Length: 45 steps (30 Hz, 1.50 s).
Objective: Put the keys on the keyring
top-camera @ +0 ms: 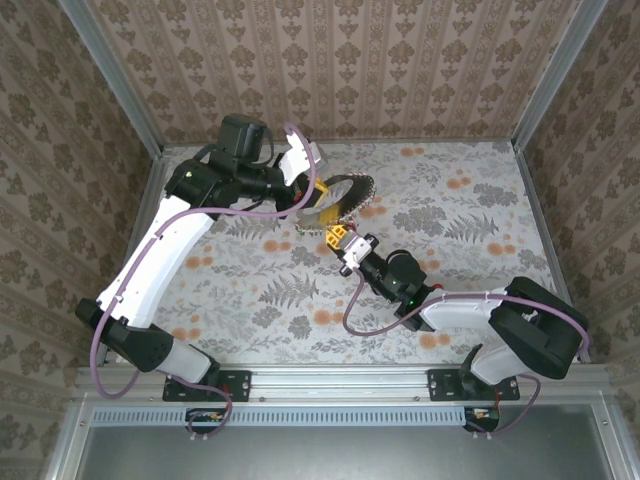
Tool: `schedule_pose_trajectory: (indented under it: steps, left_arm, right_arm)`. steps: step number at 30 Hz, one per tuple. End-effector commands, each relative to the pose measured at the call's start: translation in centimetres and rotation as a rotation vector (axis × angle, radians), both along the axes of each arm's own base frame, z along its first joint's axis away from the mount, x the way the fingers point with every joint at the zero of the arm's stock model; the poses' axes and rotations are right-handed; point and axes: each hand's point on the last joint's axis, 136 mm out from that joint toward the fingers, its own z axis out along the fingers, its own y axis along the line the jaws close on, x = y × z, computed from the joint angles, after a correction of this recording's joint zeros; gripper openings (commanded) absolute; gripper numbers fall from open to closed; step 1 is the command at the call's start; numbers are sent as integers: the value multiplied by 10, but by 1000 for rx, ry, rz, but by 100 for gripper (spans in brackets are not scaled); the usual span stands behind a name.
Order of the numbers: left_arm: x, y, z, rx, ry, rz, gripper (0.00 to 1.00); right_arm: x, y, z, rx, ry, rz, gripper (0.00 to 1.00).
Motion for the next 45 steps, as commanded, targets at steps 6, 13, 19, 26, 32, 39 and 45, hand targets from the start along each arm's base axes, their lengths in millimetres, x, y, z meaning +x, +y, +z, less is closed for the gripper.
schedule_pose_trajectory:
  steps: [6, 13, 19, 26, 32, 39, 45]
  left_arm:
    - [-5, 0, 23, -69, -43, -3, 0]
    - [-5, 0, 23, -73, -41, 0, 0]
    - [7, 4, 23, -74, -53, 74, 0]
    - [30, 12, 20, -148, 27, 198, 0]
    - [47, 10, 2, -227, 170, 292, 0]
    - [64, 11, -31, -307, 377, 417, 0]
    - [74, 10, -76, -388, 563, 505, 4]
  right_arm:
    - [3, 1, 12, 52, -28, -38, 10]
    - [5, 0, 14, 58, -33, -55, 8]
    - [5, -2, 8, 35, -29, -77, 0]
    - [-1, -5, 2, -17, 12, -30, 0]
    - [-1, -11, -3, -52, 138, 25, 0]
    - [2, -22, -16, -77, 289, 72, 0]
    - [3, -30, -28, -127, 441, 156, 0]
